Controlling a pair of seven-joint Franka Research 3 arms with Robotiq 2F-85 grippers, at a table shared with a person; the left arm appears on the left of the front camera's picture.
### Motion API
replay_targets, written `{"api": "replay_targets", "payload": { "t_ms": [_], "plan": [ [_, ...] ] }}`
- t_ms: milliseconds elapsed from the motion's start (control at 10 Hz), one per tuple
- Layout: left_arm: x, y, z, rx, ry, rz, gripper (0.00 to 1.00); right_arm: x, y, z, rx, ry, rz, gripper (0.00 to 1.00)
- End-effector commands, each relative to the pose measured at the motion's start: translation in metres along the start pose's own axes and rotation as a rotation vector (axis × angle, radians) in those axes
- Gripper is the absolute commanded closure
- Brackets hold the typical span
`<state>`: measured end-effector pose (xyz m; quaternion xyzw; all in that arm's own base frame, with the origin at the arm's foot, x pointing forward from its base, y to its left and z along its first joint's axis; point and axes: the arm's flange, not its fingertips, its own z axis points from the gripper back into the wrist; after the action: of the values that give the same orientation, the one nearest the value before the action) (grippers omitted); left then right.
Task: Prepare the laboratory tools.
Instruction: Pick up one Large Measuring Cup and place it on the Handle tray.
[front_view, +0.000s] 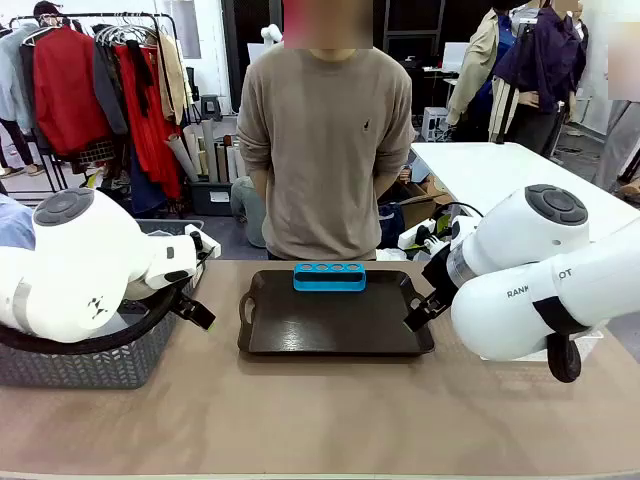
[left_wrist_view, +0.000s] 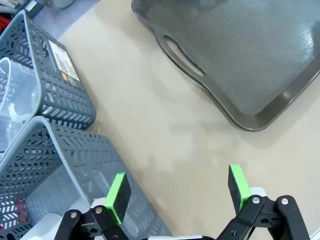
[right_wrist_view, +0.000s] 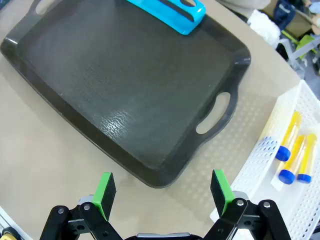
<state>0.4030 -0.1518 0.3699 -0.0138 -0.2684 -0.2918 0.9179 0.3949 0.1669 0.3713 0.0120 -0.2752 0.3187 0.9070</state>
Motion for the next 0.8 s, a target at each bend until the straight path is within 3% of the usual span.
{"api": "replay_targets", "payload": {
  "t_ms": [0,700],
  "plan": [
    [0.0000,0.0000,0.0001,0.000,0.000,0.000,0.00,0.0000,0.0000,0.0000,0.000,0.000,0.000,0.00],
    [0.0000,0.0000,0.0001,0.000,0.000,0.000,0.00,0.0000,0.0000,0.0000,0.000,0.000,0.000,0.00]
  ]
}}
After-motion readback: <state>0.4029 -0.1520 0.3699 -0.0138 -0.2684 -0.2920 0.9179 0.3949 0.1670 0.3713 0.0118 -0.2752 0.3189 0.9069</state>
